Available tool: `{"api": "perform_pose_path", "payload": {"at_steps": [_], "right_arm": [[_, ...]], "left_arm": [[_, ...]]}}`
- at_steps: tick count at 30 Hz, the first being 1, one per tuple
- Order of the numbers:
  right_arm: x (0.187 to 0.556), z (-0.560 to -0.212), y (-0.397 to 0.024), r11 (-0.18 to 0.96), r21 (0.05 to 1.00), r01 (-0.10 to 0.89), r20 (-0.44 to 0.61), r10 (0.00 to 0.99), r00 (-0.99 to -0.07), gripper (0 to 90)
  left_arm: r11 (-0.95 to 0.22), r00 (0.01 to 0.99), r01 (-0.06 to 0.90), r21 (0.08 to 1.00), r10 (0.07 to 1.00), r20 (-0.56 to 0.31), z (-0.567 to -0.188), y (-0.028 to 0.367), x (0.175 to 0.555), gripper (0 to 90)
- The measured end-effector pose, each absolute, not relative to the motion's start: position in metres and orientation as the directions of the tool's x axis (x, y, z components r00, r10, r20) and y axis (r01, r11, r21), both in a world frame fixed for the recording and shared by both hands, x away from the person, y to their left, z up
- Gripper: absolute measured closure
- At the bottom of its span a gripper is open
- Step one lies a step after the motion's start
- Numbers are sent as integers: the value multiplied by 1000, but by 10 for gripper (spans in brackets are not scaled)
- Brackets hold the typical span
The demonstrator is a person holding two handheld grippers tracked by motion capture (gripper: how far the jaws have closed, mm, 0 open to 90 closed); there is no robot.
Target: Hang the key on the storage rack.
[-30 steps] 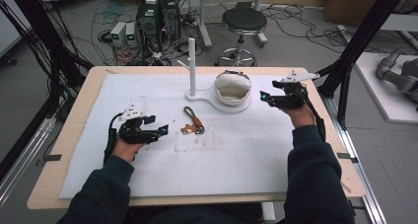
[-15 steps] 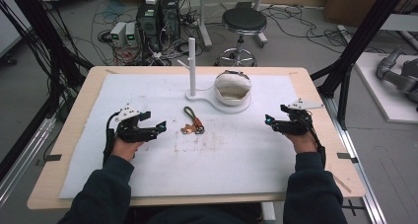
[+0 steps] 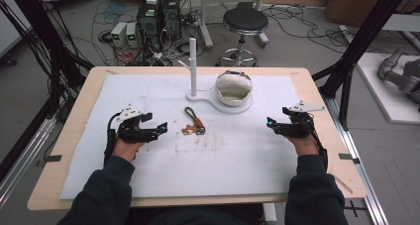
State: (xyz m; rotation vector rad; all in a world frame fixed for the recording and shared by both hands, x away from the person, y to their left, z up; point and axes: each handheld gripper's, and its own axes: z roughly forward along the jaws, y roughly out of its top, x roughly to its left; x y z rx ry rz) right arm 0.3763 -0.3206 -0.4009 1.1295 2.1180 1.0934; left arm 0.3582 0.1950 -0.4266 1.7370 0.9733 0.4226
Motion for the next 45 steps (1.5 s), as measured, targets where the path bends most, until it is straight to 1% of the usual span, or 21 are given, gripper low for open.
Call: {"api": "perform_pose_path", "payload": {"at_steps": [10,11,14,15,16,17,18,24,28,32,33,35,37,40,41,42,43,44,45], "right_arm": [[377,-405,-321,340,826,450,-55,843,-536,248],[376,-405,-320,339,826,451,-54,844,-534,249],[375,-407,-320,347,822,451,-56,838,-543,251],[375,-407,-320,347,822,451,-56,838,-543,251],[376,-408,-320,346,822,453,-54,839,-542,251],[376,-408,-320,342,822,455,-50,840,-541,251],[376,-407,-320,338,824,455,-48,841,-539,251],[377,-409,-319,340,823,455,-49,840,-540,253],[378,-409,-319,342,822,455,-51,840,-540,253],[379,-410,-319,341,821,457,-50,842,-538,253],[378,-409,-320,339,822,458,-48,842,-537,254],[378,-409,-321,339,823,457,-51,844,-534,254],[378,-409,-322,334,823,459,-47,846,-531,255],[378,-410,-323,334,822,462,-46,847,-530,256],[378,-410,-323,332,822,462,-45,848,-528,256],[378,-410,-324,329,822,464,-43,849,-527,256],[378,-410,-324,329,822,464,-43,849,-527,256],[378,-410,-324,329,823,463,-43,849,-526,256],[377,-410,-324,329,823,463,-43,849,-526,256]], "left_arm": [[-153,611,403,902,779,-142,-426,182,356,203],[-163,613,412,897,778,-140,-426,178,356,221],[-208,623,438,874,772,-129,-430,164,359,388],[-238,632,441,865,767,-111,-431,159,359,388],[-268,648,437,859,756,-94,-431,153,360,414],[-275,651,439,855,753,-92,-431,149,361,442],[-280,654,441,852,751,-92,-431,146,364,449],[-248,643,505,827,747,-168,-431,123,384,461],[-201,614,551,810,755,-230,-431,110,398,517],[-194,591,602,775,761,-268,-435,94,411,514],[-193,581,613,766,767,-273,-437,89,414,499],[-199,567,630,751,778,-270,-440,81,420,425],[-222,554,641,735,796,-243,-442,74,424,413],[-287,565,617,733,810,-159,-445,65,423,417],[-315,586,603,733,798,-139,-444,63,422,457],[-352,611,584,732,784,-111,-444,62,420,561],[-355,617,583,731,778,-114,-443,62,420,561],[-357,631,584,729,765,-131,-443,63,420,593],[-374,653,581,723,744,-140,-442,64,419,699]]}}
